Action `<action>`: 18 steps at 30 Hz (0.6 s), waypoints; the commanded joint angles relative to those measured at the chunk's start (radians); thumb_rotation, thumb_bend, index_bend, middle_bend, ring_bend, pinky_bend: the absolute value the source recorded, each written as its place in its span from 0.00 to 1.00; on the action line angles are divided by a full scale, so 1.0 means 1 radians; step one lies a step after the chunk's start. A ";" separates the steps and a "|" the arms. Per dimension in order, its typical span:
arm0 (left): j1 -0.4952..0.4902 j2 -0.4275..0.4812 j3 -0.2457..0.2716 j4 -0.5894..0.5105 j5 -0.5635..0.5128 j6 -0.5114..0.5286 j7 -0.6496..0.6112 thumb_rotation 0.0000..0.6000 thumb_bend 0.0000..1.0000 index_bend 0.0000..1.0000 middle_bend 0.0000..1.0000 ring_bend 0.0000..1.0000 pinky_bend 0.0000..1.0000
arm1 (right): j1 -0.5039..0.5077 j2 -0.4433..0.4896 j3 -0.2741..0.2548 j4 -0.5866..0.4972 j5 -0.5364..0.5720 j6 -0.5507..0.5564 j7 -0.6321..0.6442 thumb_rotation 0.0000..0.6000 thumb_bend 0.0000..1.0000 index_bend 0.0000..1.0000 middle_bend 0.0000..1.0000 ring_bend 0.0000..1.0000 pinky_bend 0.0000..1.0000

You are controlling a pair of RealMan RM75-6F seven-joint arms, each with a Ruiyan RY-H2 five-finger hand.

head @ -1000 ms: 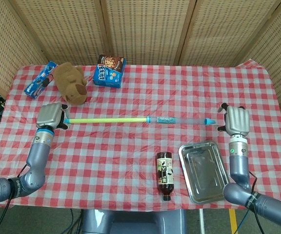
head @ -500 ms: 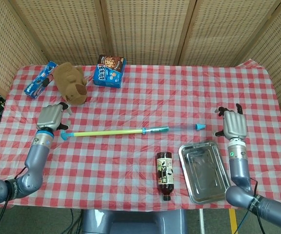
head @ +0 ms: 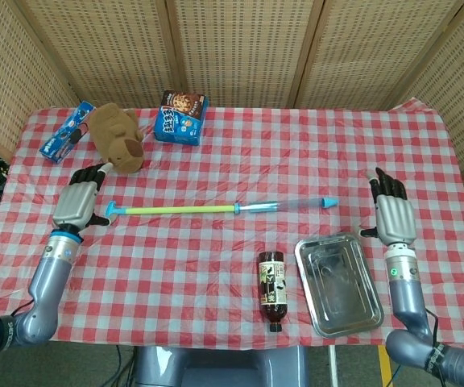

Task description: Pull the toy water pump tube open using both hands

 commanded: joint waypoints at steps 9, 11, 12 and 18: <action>0.296 -0.027 0.205 -0.029 0.393 0.334 -0.098 1.00 0.24 0.00 0.00 0.00 0.00 | -0.188 -0.006 -0.154 -0.011 -0.314 0.235 0.143 1.00 0.10 0.00 0.00 0.00 0.00; 0.325 -0.033 0.220 -0.015 0.426 0.358 -0.111 1.00 0.24 0.00 0.00 0.00 0.00 | -0.207 -0.014 -0.166 0.002 -0.338 0.256 0.151 1.00 0.10 0.00 0.00 0.00 0.00; 0.340 -0.036 0.228 -0.007 0.442 0.370 -0.114 1.00 0.24 0.00 0.00 0.00 0.00 | -0.216 -0.017 -0.171 0.007 -0.349 0.265 0.154 1.00 0.10 0.00 0.00 0.00 0.00; 0.409 -0.050 0.236 0.039 0.502 0.405 -0.172 1.00 0.24 0.00 0.00 0.00 0.00 | -0.268 -0.024 -0.197 0.019 -0.420 0.318 0.192 1.00 0.10 0.00 0.00 0.00 0.00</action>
